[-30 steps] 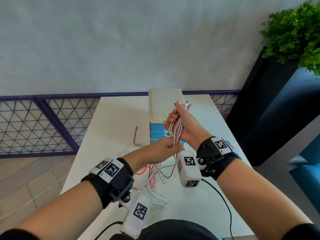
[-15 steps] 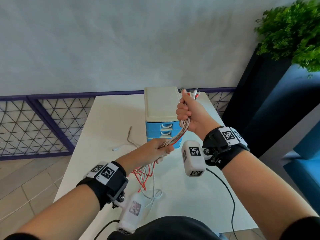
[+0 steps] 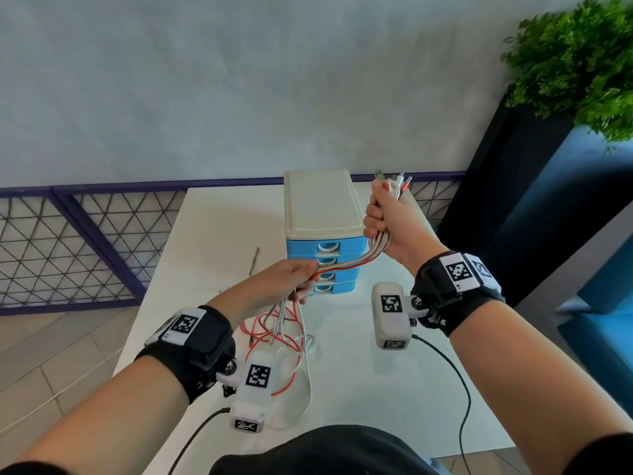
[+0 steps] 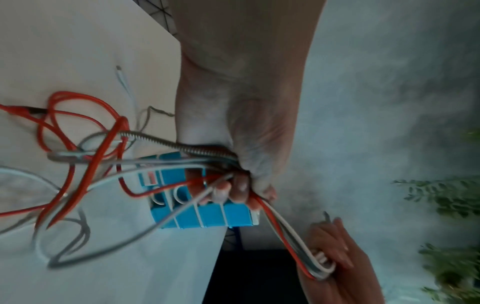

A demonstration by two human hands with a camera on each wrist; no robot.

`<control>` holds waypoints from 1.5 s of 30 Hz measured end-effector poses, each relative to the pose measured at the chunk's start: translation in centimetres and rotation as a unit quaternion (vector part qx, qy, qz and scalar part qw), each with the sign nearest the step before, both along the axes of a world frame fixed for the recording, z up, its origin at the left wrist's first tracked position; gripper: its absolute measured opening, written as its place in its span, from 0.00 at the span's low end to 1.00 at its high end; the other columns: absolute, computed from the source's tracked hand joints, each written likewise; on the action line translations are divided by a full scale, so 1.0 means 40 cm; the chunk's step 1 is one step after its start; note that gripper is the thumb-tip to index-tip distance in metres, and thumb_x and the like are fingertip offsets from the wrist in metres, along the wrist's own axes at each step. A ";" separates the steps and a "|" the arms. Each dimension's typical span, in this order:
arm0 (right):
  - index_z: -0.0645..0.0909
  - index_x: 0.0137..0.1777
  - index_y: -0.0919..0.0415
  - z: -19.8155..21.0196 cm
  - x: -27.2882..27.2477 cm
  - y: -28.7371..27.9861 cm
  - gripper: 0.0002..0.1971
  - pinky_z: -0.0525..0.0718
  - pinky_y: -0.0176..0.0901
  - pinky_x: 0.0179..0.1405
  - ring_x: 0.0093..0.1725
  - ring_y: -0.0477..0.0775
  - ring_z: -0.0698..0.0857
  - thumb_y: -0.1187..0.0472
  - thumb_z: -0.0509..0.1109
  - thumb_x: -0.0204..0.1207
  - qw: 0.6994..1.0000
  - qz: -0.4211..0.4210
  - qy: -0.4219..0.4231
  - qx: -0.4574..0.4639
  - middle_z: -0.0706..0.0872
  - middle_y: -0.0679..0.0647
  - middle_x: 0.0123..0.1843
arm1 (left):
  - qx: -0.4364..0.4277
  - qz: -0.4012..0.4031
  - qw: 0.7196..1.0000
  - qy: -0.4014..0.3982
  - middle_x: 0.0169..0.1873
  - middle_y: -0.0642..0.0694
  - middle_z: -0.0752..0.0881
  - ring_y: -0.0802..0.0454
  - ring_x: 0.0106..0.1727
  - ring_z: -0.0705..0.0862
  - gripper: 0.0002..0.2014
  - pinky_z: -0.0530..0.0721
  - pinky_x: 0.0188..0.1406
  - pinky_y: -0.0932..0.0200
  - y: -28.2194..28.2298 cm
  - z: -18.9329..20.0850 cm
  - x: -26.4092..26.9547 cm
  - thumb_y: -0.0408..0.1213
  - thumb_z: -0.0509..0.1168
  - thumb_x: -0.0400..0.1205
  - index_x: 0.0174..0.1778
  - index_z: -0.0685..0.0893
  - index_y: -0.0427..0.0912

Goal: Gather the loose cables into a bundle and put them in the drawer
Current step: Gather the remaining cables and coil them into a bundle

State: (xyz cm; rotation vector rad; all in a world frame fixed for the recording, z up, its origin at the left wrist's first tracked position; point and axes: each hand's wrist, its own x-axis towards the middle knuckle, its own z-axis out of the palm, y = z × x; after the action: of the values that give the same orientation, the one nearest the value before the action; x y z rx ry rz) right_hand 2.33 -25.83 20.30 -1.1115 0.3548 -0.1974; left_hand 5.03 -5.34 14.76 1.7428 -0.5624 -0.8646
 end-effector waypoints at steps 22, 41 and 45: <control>0.79 0.39 0.59 -0.059 -0.061 0.062 0.18 0.86 0.43 0.31 0.26 0.49 0.83 0.49 0.58 0.85 0.926 0.351 0.121 -0.070 0.89 0.62 0.40 | -0.002 0.105 0.932 -0.348 0.30 0.46 0.86 0.53 0.26 0.80 0.23 0.76 0.26 0.66 -0.052 0.063 0.025 0.41 0.74 0.73 0.51 0.64 0.47; 0.74 0.36 0.59 -0.030 0.011 0.067 0.16 0.76 0.38 0.19 0.15 0.43 0.68 0.50 0.66 0.82 0.993 0.084 0.051 -0.068 0.68 0.45 0.19 | 0.065 -0.061 0.985 -0.148 0.27 0.54 0.79 0.55 0.40 0.86 0.13 0.82 0.52 0.66 0.002 -0.040 0.060 0.45 0.56 0.86 0.36 0.75 0.48; 0.74 0.37 0.60 -0.032 0.014 0.075 0.16 0.77 0.38 0.19 0.16 0.44 0.67 0.50 0.66 0.82 0.997 0.048 0.031 -0.046 0.68 0.46 0.18 | 0.083 -0.076 0.972 -0.205 0.36 0.51 0.85 0.63 0.38 0.82 0.08 0.81 0.45 0.65 0.013 -0.058 0.065 0.39 0.58 0.86 0.42 0.76 0.43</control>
State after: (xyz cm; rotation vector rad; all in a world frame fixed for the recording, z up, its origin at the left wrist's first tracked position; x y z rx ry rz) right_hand 2.87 -22.83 19.03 -1.2238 0.3497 -0.0948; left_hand 7.61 -4.83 12.44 2.0700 -0.9282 -0.6705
